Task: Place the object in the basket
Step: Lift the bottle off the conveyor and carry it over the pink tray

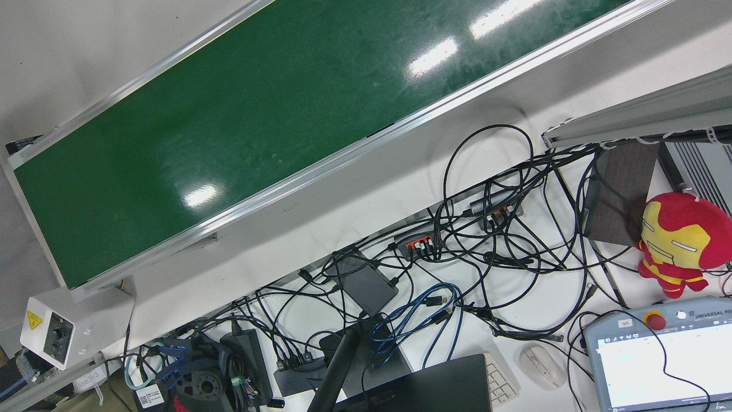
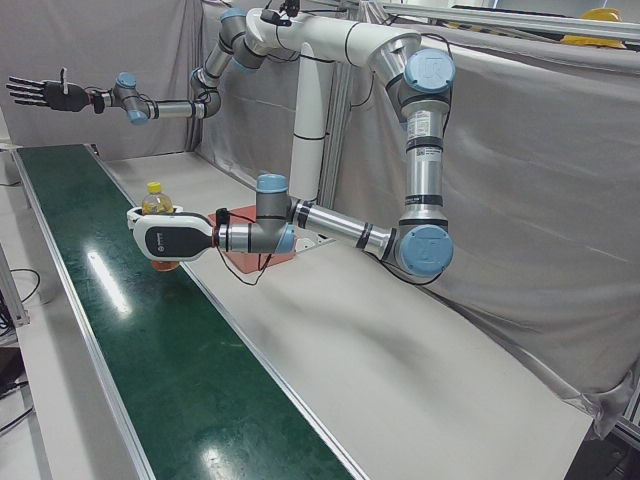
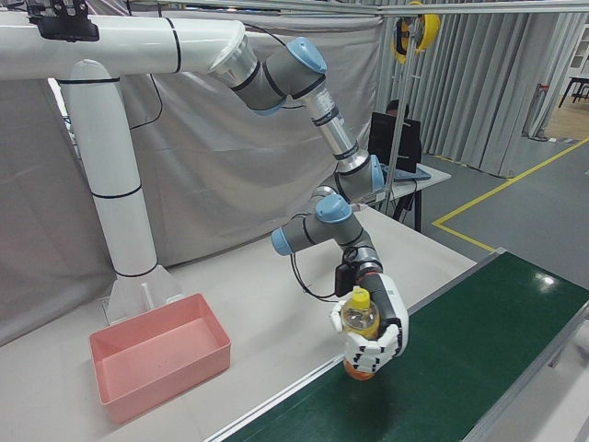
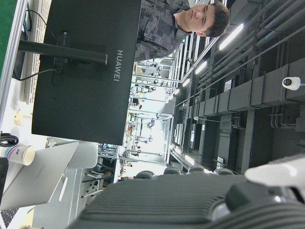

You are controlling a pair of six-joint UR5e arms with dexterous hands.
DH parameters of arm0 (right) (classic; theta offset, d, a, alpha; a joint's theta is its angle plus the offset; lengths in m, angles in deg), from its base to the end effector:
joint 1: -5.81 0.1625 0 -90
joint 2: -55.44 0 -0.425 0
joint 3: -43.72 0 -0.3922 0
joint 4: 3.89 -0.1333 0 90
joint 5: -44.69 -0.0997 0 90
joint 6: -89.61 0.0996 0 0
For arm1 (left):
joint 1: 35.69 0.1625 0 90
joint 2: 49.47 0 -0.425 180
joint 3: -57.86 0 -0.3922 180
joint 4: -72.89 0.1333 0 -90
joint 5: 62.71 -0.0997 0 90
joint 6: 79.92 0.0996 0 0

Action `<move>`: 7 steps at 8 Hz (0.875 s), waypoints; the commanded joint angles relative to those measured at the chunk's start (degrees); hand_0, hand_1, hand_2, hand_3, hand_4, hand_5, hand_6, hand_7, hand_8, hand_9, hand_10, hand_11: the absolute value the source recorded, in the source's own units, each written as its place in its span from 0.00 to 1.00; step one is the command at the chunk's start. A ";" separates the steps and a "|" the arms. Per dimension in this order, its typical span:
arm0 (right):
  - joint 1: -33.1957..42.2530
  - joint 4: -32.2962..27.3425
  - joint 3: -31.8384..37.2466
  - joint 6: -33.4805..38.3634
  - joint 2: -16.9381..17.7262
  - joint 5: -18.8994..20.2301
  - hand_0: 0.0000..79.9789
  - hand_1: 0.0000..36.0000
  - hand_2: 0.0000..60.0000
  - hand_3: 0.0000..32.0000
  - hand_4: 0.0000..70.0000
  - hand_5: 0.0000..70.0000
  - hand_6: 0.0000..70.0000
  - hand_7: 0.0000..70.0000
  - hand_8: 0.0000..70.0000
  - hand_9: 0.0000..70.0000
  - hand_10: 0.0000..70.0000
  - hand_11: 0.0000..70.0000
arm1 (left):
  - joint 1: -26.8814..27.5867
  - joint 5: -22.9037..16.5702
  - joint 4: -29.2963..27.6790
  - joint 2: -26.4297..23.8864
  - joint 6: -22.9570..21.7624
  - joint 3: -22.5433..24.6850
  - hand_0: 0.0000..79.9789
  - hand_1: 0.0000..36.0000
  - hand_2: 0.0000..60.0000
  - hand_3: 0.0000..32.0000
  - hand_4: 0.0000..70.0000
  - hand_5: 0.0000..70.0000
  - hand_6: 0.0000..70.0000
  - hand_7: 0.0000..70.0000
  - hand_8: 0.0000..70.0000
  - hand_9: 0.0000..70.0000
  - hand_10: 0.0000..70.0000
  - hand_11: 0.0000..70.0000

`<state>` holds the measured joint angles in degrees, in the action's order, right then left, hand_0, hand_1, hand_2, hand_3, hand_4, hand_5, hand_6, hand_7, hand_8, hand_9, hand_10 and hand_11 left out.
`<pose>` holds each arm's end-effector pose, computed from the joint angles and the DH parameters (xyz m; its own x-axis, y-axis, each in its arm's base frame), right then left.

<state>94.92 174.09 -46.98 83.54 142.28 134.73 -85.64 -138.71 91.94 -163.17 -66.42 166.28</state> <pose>0.1251 -0.5260 0.6494 -0.9944 0.0053 0.1053 -0.1041 0.1036 -0.9892 0.2590 -0.5527 0.3425 -0.9203 -0.3714 -0.1226 -0.0384 0.3976 -0.9167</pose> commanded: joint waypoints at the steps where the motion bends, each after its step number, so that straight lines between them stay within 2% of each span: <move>1: 0.00 0.00 -0.01 0.00 0.00 0.05 0.00 0.00 0.00 0.00 0.00 0.00 0.00 0.00 0.00 0.00 0.00 0.00 | 12.99 -4.86 1.87 0.32 1.61 8.81 1.00 1.00 1.00 0.00 1.00 1.00 1.00 1.00 1.00 1.00 0.85 1.00; 2: 0.00 0.00 -0.01 0.00 0.00 0.05 0.00 0.00 0.00 0.00 0.00 0.00 0.00 0.00 0.00 0.00 0.00 0.00 | 17.04 -4.95 3.87 0.06 2.92 10.83 1.00 1.00 1.00 0.00 0.96 1.00 1.00 1.00 1.00 1.00 0.82 1.00; 3: 0.00 0.00 -0.01 0.00 0.00 0.05 0.00 0.00 0.00 0.00 0.00 0.00 0.00 0.00 0.00 0.00 0.00 0.00 | 21.61 -4.95 5.46 0.06 3.11 12.85 1.00 1.00 1.00 0.00 0.98 1.00 1.00 1.00 1.00 1.00 0.80 1.00; 4: -0.08 0.00 0.08 0.00 0.00 0.05 0.00 0.00 0.00 0.00 0.00 0.00 0.00 0.00 0.00 0.00 0.00 0.00 | 26.44 -4.95 6.00 -0.03 3.81 13.22 1.00 1.00 1.00 0.00 1.00 1.00 1.00 1.00 1.00 1.00 0.79 1.00; 5: -0.09 0.00 0.08 0.00 0.00 -0.04 0.00 0.00 0.00 0.00 0.00 0.00 0.00 0.00 0.00 0.00 0.00 0.00 | 30.75 -4.95 7.04 -0.12 6.77 13.31 1.00 1.00 1.00 0.00 1.00 1.00 1.00 1.00 1.00 1.00 0.78 1.00; 7: -0.09 0.00 0.17 0.00 0.00 0.05 0.00 0.00 0.00 0.00 0.00 0.00 0.00 0.00 0.00 0.00 0.00 0.00 | 36.57 -4.77 8.46 -0.03 10.31 13.40 1.00 1.00 1.00 0.00 1.00 1.00 1.00 1.00 1.00 1.00 0.71 1.00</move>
<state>94.85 174.09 -46.91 83.54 142.28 134.75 -55.45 -143.62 98.99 -163.24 -59.59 179.42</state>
